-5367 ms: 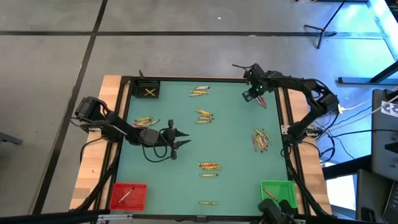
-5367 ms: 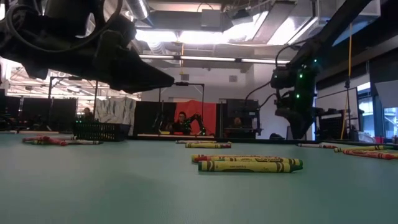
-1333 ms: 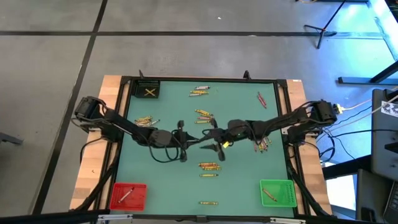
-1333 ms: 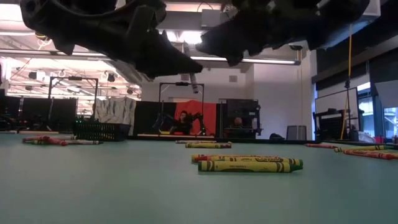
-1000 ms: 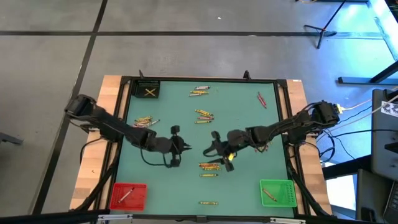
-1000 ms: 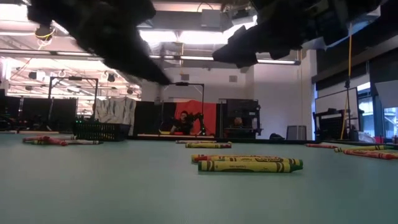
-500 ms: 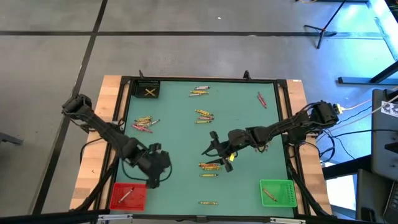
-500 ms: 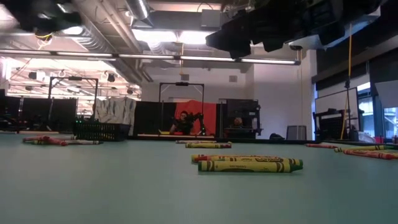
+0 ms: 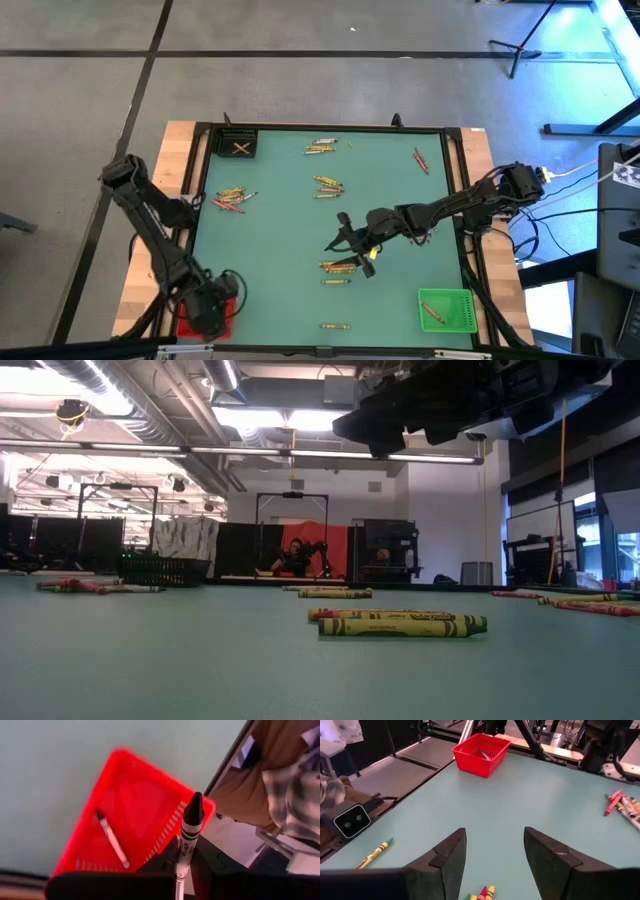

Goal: Sort crayons
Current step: Put the black crayon into the red bin, then put the red crayon into the green bin

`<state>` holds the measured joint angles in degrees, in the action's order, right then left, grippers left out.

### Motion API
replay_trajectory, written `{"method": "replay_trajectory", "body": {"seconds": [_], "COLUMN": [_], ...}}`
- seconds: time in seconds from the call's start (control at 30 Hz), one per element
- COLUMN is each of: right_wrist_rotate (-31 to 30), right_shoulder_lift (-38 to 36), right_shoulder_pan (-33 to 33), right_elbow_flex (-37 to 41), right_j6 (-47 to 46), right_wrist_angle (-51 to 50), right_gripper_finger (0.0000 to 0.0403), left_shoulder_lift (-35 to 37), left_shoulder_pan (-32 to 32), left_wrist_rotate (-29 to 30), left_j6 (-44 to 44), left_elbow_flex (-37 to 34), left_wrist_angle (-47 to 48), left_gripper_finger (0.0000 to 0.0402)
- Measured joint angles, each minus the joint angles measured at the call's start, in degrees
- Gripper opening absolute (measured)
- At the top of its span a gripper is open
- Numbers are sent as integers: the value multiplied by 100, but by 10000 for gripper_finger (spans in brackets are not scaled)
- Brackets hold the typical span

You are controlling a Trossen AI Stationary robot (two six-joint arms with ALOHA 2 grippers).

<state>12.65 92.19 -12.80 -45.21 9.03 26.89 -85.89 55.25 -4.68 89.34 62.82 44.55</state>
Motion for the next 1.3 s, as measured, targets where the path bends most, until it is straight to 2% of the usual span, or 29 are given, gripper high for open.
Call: {"method": "replay_trajectory", "body": {"seconds": [0.13,0.3,0.63,0.7,0.8,0.97,1.03,1.2,1.3], "right_wrist_rotate": [94,95,40,38,36,-140,-255,-666,-1293], "right_shoulder_lift": [65,203,350,353,353,312,312,218,-119], "right_shoulder_pan": [0,0,2,4,7,5,7,7,8], "right_elbow_flex": [2,0,0,0,0,0,0,1,-39], "right_j6": [-154,-303,-447,-447,-449,-733,-785,-1027,-1026], "right_wrist_angle": [36,51,413,522,510,465,393,185,-339], "right_gripper_finger": [197,197,197,197,197,197,197,197,197], "left_shoulder_lift": [-85,-105,-104,-104,-102,-111,-156,-342,-417], "left_shoulder_pan": [432,647,535,460,354,190,117,-131,-392], "left_wrist_rotate": [277,544,425,830,1754,3742,4361,4941,4890], "left_j6": [812,1254,1079,782,65,-1376,-2019,-3468,-4259], "left_elbow_flex": [-4,-4,-6,-6,-6,-6,-6,-180,-537], "left_wrist_angle": [-48,184,196,62,-254,-643,-868,-1787,-2625], "left_gripper_finger": [14,34,96,98,96,94,94,94,94]}}
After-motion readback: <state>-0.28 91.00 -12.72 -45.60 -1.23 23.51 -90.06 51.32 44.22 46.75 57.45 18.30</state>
